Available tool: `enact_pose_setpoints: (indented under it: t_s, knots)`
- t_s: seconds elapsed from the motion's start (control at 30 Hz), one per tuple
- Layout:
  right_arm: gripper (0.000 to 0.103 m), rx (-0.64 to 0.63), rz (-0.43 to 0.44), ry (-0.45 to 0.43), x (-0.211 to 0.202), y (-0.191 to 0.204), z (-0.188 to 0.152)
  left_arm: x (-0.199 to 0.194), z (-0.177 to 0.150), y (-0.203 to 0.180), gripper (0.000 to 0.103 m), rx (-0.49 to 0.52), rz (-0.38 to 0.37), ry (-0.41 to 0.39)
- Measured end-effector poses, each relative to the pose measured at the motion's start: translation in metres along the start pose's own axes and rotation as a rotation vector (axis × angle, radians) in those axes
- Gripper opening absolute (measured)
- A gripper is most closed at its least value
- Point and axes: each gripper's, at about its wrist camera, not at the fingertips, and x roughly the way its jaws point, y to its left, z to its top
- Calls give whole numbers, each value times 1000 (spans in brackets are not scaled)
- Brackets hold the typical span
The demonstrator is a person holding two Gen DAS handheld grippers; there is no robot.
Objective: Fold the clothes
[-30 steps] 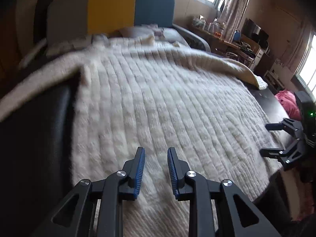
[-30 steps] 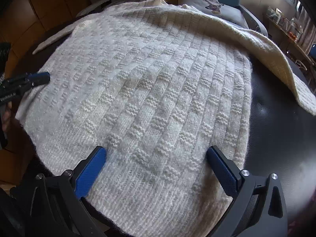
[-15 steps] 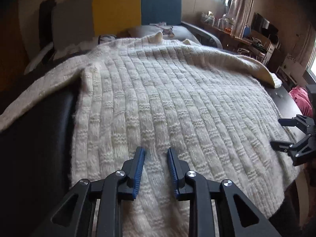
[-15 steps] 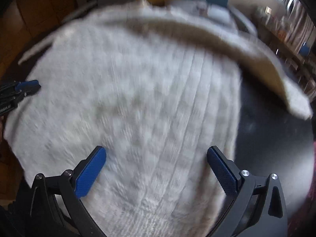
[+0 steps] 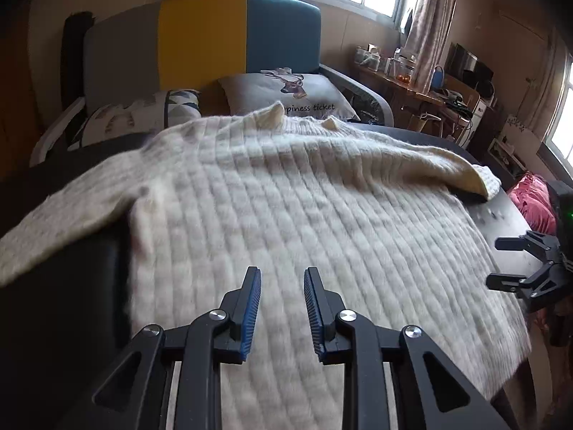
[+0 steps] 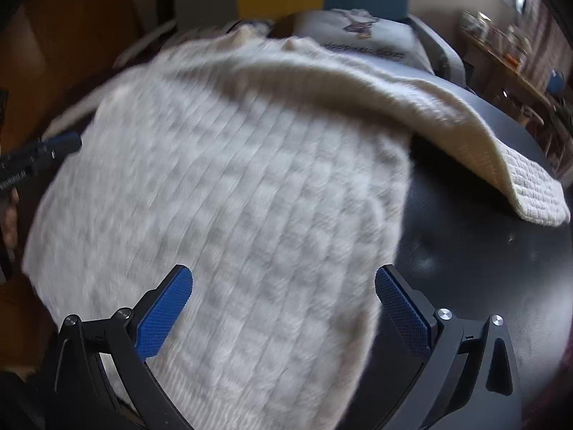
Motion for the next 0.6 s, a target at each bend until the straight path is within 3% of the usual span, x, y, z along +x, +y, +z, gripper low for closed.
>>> enact_pose_setpoints:
  t_s: [0.13,0.27,0.4,0.5,0.6]
  knots:
    - [103,140,-65,-31,-11,-57,-12,21,12,-21,25,78,-19,3]
    - [103,213,-183,-41,-27,-111,-39,50,8,-40,25,133,-36,61]
    - [103,232,-319,-60,-60,-167,-58,58,0,-45,25,133,-22,67]
    - [103,233,-353,-105,-81,-194,-61,55,9,-41,25,94,-19,65]
    - [103,248,-359,-114,-84,-216,-53,58,37,-48,25,87,-45,40]
